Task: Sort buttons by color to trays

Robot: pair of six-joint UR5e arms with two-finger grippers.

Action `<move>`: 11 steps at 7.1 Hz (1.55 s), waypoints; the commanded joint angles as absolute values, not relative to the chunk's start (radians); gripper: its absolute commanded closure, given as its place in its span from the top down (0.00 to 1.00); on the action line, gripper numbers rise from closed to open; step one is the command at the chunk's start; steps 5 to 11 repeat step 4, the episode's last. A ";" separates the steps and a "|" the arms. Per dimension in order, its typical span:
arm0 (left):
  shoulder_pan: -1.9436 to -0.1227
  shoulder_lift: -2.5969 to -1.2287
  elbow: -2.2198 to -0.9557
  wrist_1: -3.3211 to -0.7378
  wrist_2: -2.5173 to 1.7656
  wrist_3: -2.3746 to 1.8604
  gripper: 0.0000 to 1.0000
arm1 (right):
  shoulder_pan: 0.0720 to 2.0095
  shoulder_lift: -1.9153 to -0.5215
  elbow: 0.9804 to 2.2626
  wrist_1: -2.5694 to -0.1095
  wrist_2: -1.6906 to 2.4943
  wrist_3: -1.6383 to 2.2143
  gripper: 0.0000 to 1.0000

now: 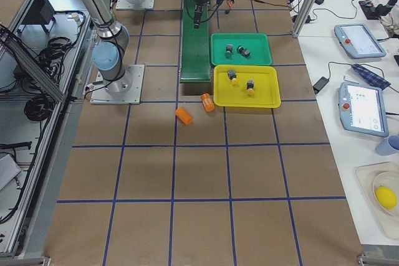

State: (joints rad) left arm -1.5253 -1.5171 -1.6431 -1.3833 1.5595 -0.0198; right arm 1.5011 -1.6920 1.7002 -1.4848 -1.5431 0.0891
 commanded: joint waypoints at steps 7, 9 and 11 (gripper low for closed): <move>-1.529 -1.516 -1.649 -1.381 1.557 -0.020 1.00 | 1.508 -1.698 1.701 -1.482 -1.554 0.103 1.00; -1.529 -1.516 -1.649 -1.381 1.557 -0.020 1.00 | 1.508 -1.698 1.701 -1.482 -1.554 0.103 1.00; -1.529 -1.516 -1.649 -1.381 1.557 -0.020 1.00 | 1.508 -1.698 1.701 -1.482 -1.554 0.103 1.00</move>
